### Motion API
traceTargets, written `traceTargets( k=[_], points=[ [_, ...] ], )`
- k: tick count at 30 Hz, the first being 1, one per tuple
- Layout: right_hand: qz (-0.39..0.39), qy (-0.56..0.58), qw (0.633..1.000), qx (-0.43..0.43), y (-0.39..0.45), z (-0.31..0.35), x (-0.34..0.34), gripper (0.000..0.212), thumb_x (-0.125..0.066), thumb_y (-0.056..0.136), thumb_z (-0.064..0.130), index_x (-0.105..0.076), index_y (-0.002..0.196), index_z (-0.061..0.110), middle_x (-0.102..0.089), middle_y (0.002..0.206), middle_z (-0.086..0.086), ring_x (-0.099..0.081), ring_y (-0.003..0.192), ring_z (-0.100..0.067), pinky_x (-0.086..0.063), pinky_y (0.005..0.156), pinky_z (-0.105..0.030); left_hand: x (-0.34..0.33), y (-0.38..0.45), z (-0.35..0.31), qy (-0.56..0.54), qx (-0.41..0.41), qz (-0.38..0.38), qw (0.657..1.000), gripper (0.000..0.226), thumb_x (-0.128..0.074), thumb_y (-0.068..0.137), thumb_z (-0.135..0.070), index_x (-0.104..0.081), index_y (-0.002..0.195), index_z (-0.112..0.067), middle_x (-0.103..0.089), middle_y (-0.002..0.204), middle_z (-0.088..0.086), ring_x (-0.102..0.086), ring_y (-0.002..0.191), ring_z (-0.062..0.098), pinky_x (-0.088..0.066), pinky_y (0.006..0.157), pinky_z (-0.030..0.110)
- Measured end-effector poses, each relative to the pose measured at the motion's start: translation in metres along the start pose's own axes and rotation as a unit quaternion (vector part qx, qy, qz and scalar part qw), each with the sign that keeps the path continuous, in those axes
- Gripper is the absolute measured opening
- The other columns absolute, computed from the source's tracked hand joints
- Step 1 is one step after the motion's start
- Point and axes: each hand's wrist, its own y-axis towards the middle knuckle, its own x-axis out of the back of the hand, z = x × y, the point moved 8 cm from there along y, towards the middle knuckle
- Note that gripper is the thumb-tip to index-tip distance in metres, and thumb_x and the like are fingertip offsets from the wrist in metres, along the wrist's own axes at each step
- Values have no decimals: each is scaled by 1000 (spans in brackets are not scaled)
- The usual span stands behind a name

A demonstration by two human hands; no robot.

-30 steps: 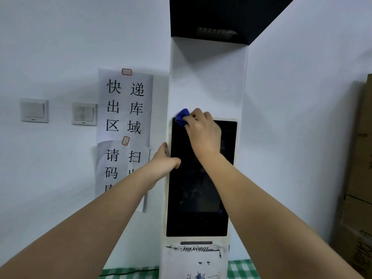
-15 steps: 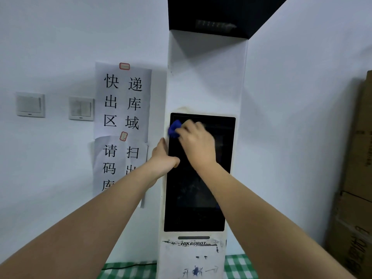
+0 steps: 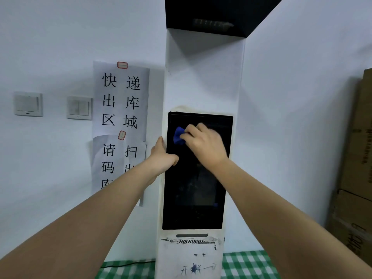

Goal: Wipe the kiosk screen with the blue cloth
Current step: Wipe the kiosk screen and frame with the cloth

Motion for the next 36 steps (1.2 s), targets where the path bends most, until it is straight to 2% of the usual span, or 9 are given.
traceTargets(
  k=[6,12,14,18,23,25,30,33,36],
  points=[
    [-57,61,951,-299,-2,-55,14,12,-75,72,11,-73,83,15,-62,82,-3,-57,69,-25,-33,42,-24,-1,-1,-3,12,5,5,1000,89,-51,85,-2,5,153,-18,-13,159,6,-25,142,26,-29,91,27],
    [5,-9,1000,-26,-11,-14,0,17,-77,66,11,-71,80,18,-61,77,1,-54,64,-22,-29,42,-26,-4,-6,-3,24,13,-22,999,90,-53,85,-9,4,154,-19,-6,160,5,-24,142,26,-30,96,28],
    [2,0,998,-70,-6,-36,6,16,-76,66,11,-71,80,18,-62,78,-1,-57,65,-25,-34,40,-25,-6,-7,-3,29,18,-21,999,89,-53,86,-10,4,154,-18,-7,159,7,-23,142,28,-30,105,34],
    [-21,65,951,-301,-15,-72,16,12,-72,75,12,-72,87,15,-61,84,-4,-59,76,-27,-38,42,-27,-7,-7,-5,36,21,-17,999,88,-52,87,-10,5,154,-18,-8,159,9,-23,143,30,-29,109,38],
    [24,14,997,-69,-30,-13,0,18,-79,64,10,-71,78,16,-60,77,-2,-55,63,-23,-33,39,-27,-7,-7,-3,31,21,-21,999,89,-53,85,-10,3,153,-18,-14,157,9,-29,139,29,-33,99,33],
    [50,17,998,-40,-24,-24,1,14,-75,67,12,-71,80,17,-61,79,-2,-56,66,-25,-36,40,-27,-7,-6,-3,33,23,-19,999,89,-54,85,-10,2,153,-18,-16,157,10,-30,138,30,-34,101,34],
    [34,61,935,-347,-22,-92,13,14,-62,86,16,-71,96,18,-60,94,-3,-56,85,-25,-40,49,-29,-7,-6,-5,47,27,-11,998,88,-52,87,-10,5,153,-17,-13,158,9,-27,141,30,-32,106,37],
    [0,40,966,-254,-28,-61,13,11,-74,71,11,-71,81,16,-61,82,-3,-57,71,-25,-35,40,-25,-7,-5,-4,44,30,-17,998,89,-53,86,-9,4,153,-17,-14,158,10,-28,140,30,-33,104,36],
    [67,25,994,-87,-40,-33,4,22,-82,62,9,-71,79,17,-61,78,-1,-55,64,-23,-32,39,-25,-8,-5,-3,44,34,-24,998,87,-53,86,-10,2,153,-16,-18,155,12,-31,137,31,-34,95,34]
  ],
)
